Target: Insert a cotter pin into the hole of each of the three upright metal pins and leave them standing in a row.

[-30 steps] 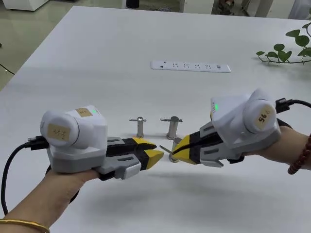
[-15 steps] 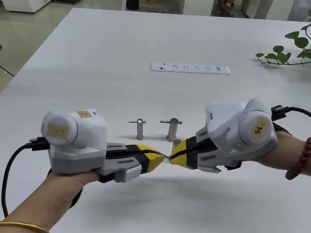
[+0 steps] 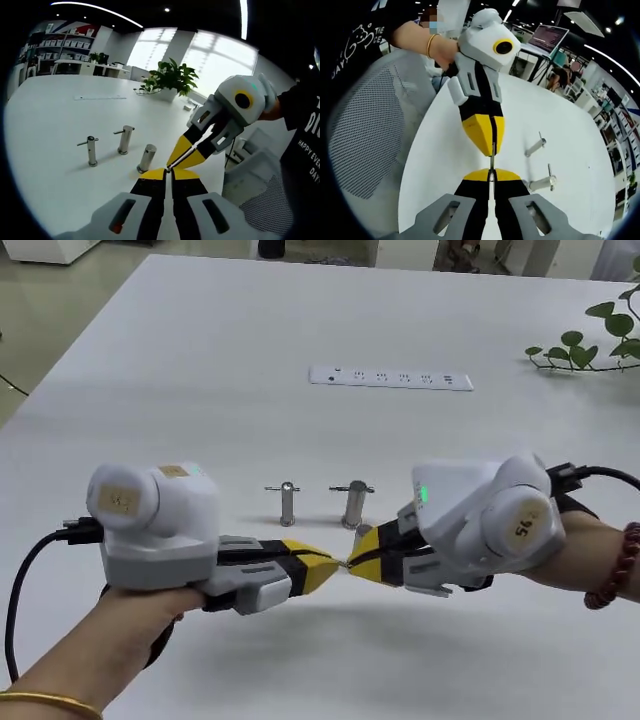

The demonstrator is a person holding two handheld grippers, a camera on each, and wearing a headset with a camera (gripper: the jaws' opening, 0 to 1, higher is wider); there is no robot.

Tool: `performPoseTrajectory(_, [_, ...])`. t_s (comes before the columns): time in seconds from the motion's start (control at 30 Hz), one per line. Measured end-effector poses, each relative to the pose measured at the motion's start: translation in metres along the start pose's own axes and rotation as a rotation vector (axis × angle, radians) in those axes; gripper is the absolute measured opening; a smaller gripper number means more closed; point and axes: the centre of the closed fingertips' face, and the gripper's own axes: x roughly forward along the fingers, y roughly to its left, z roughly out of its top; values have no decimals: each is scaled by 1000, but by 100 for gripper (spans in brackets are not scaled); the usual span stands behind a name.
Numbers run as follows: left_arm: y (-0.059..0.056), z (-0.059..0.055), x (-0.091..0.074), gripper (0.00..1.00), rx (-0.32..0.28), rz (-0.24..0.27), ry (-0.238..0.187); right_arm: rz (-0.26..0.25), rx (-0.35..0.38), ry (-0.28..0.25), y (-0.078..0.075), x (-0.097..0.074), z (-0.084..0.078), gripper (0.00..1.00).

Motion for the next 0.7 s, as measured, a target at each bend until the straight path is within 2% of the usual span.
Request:
performPoseTrajectory(0.07, [0, 0, 0, 0, -12, -3, -1, -5, -22, 8, 0, 1, 0, 0])
performPoseTrajectory(0.17, [1, 0, 0, 0, -70, -3, -11, -9, -29, 7, 0, 1, 1, 0])
performPoseTrajectory(0.23, [2, 0, -1, 0, -80, -4, -16, -15, -36, 8, -1, 2, 2, 0])
performPoseTrajectory(0.37, [2, 1, -2, 0, -66, 0, -27, -24, -19, -1, -3, 2, 3, 0])
performPoseTrajectory(0.43, [1, 1, -2, 0, -40, -1, -30, -23, -5, -7, -2, 3, 3, 0])
performPoseTrajectory(0.53, [-1, 2, -2, 0, -8, 1, -34, -15, 47, -27, -2, 3, 3, 0])
performPoseTrajectory(0.57, [-1, 4, -2, 0, 3, 4, -38, -12, 84, -43, -2, 3, 3, 0])
performPoseTrajectory(0.7, [1, 6, -2, 0, 7, 10, -51, -15, 129, -66, -6, 2, 3, 0])
